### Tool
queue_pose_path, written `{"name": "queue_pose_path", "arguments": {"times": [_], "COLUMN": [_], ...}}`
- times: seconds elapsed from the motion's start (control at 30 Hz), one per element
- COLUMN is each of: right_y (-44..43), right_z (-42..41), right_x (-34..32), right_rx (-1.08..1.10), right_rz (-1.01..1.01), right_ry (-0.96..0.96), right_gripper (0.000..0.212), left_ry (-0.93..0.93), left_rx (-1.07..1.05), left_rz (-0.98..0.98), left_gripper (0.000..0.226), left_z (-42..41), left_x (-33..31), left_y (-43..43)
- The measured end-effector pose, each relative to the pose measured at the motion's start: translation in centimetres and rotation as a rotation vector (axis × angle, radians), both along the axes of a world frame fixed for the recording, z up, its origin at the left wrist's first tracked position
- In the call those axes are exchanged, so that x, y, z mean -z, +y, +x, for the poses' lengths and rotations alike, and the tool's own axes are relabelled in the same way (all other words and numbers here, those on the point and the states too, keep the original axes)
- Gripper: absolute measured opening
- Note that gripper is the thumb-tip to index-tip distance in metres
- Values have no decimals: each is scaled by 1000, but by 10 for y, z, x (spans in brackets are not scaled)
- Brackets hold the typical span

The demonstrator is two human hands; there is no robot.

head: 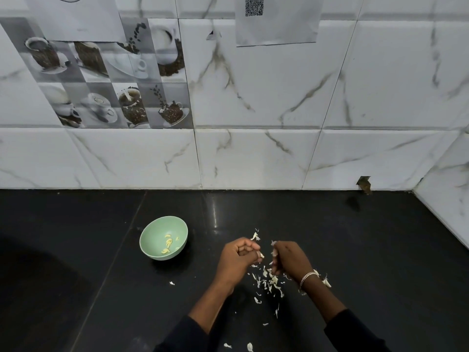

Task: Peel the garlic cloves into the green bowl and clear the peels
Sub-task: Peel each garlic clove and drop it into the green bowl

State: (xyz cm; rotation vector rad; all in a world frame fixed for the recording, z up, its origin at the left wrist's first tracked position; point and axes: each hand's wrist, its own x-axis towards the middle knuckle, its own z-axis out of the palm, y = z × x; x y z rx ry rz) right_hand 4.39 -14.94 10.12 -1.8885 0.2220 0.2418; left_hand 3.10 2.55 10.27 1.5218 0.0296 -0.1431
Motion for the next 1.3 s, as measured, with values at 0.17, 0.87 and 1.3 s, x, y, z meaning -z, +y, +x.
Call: {"name": "queue_pose_path", "arguments": {"times": [0.17,0.87,1.3], "right_y": [-2,49,154], "right_z": [4,9,47], "right_x": [20,13,-4], "right_rx": [-70,-308,-509], "right_rz": [-336,-178,-224], "right_ry": [-19,-238,-413], "right_gripper": [20,19,11], "left_ry": [43,64,200], "left_rx": [-31,-251,-520], "left_rz": [2,95,-473], "left_gripper": [14,15,28], "left_z": [0,-6,-14], "left_x": [4,19,15], "left_y": [4,41,124]}}
